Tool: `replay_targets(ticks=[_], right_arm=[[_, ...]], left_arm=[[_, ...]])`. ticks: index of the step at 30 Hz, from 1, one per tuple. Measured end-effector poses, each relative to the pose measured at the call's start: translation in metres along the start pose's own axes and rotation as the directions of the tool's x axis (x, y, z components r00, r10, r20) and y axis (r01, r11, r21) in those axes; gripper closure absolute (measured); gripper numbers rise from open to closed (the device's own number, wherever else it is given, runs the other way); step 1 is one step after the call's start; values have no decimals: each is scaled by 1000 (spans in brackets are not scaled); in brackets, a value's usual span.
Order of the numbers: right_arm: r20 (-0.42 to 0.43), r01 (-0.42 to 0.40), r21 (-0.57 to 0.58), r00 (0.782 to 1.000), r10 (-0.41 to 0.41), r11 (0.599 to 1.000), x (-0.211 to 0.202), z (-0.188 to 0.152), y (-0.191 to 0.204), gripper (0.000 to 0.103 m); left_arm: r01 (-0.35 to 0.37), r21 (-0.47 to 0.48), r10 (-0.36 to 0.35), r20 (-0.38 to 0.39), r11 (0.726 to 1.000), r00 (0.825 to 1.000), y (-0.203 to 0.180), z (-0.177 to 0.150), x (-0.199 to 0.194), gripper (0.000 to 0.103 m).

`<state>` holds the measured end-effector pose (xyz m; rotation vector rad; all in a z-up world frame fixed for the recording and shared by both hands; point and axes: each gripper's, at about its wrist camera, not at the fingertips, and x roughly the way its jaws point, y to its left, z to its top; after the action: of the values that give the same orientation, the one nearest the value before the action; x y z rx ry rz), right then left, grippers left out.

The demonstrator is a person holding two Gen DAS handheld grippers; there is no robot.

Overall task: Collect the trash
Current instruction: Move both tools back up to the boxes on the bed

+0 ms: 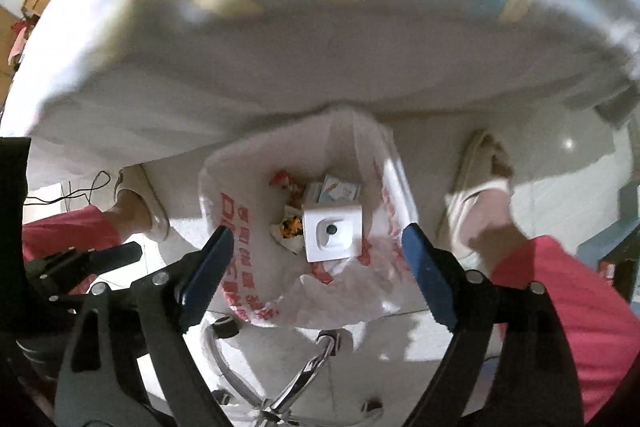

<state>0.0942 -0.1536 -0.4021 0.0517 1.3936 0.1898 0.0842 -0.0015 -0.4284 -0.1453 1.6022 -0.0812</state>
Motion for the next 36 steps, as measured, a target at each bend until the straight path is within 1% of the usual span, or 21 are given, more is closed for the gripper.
replay_targets(ticks=[2, 4, 7, 8, 9, 10, 11, 12, 13, 14, 16, 18, 19, 20, 21, 23, 25, 28, 30, 34, 36], right_arm=[[29, 15, -15, 999, -15, 1000, -21, -3, 6, 13], [64, 30, -22, 998, -29, 999, -42, -6, 8, 13], [112, 39, -46, 993, -34, 998, -73, -10, 16, 13], [134, 47, -66, 990, -38, 997, -86, -11, 21, 13], [148, 56, -77, 988, -44, 995, -94, -13, 26, 13], [163, 59, -89, 986, -44, 994, -104, -14, 30, 13], [179, 50, -104, 983, -31, 993, -114, -15, 34, 13], [191, 38, -113, 982, -15, 993, -125, -15, 36, 13], [194, 27, -119, 981, -3, 993, -133, -14, 37, 13], [201, 15, -133, 979, 13, 991, -142, -12, 39, 13], [224, -5, -176, 973, 45, 984, -162, -10, 44, 13], [258, 12, -235, 965, 51, 972, -188, -5, 52, 13], [271, 20, -261, 961, 53, 965, -198, -4, 55, 13], [283, 21, -296, 957, 66, 955, -210, -2, 58, 13], [298, 31, -321, 952, 70, 947, -222, 0, 59, 13], [322, 50, -359, 944, 73, 932, -246, 6, 62, 13], [323, 35, -378, 941, 97, 925, -261, 9, 64, 13], [319, 5, -394, 938, 132, 919, -284, 21, 62, 13], [323, 7, -421, 936, 142, 907, -299, 28, 63, 13], [328, 32, -466, 934, 139, 884, -317, 43, 65, 12], [322, 39, -505, 935, 147, 862, -324, 53, 67, 12]], left_arm=[[-5, 18, 4, 41, 1000, 999, 0, -8, -21, 35], [-1, 28, -1, 73, 1000, 997, 2, -11, -37, 33], [-16, 51, 9, 145, 999, 989, 4, -18, -72, 32], [-9, 59, -1, 160, 998, 987, 5, -20, -81, 31], [14, 67, -26, 185, 998, 982, 5, -23, -93, 31], [34, 69, -48, 210, 997, 977, 6, -25, -103, 31], [40, 63, -54, 242, 997, 969, 7, -29, -119, 28], [26, 57, -39, 237, 998, 971, 8, -29, -126, 19], [22, 54, -34, 224, 998, 974, 7, -28, -133, 19], [35, 65, -48, 216, 997, 975, 8, -28, -144, 19], [44, 74, -60, 229, 996, 972, 10, -26, -165, 19], [28, 93, -48, 221, 995, 974, 10, -23, -184, 19], [29, 115, -54, 224, 993, 973, 11, -22, -197, 19], [18, 132, -49, 235, 991, 971, 10, -22, -206, 19], [-14, 156, -27, 258, 988, 966, 8, -22, -220, 19], [-79, 206, 13, 303, 975, 953, 4, -23, -245, 19], [-116, 263, 23, 330, 958, 944, 1, -23, -270, 19], [-170, 307, 50, 365, 937, 930, -1, -20, -299, 18], [-187, 345, 50, 370, 920, 928, -1, -17, -313, 17], [-244, 400, 77, 390, 883, 918, -5, -4, -333, 17], [-262, 430, 85, 388, 864, 918, -7, 4, -336, 17]])
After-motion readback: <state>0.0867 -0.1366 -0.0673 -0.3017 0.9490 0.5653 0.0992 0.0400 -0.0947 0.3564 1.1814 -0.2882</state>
